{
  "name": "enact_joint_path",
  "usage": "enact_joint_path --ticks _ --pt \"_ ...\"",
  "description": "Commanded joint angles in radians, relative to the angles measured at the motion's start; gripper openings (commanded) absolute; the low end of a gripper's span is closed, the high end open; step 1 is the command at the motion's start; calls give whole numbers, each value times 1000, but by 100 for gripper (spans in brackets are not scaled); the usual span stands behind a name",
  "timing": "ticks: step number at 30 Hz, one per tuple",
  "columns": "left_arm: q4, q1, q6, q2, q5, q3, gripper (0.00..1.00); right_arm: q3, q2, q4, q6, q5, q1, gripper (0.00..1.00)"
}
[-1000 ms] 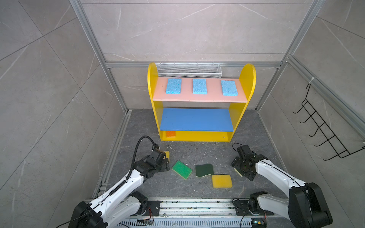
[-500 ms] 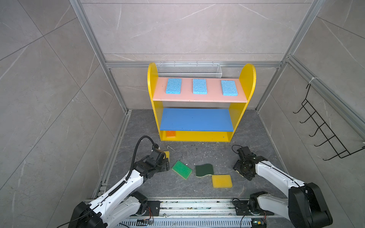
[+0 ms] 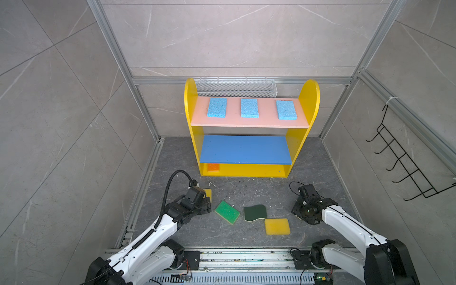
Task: Place and organize the cleaning sponges onto the shelf
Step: 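Close the right gripper on the dark-green scrub sponge and lift it, then carry the dark-green scrub sponge to the blue lower shelf with the right gripper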
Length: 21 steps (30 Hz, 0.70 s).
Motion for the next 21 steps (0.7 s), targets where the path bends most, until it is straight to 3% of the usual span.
enact_joint_path --ticks 1,6,11,21 --pt "-6 -3 -15 -24 -10 29 80 16 -24 -24 -59 -51 16 57" --pt "-12 -3 -19 -34 -12 28 80 58 1 -28 -76 -47 86 57" --pt "-15 -3 -28 -55 -19 20 80 112 41 10 -68 13 237 57" --pt "-51 -3 -33 -109 -30 16 80 200 152 196 -105 39 403 56"
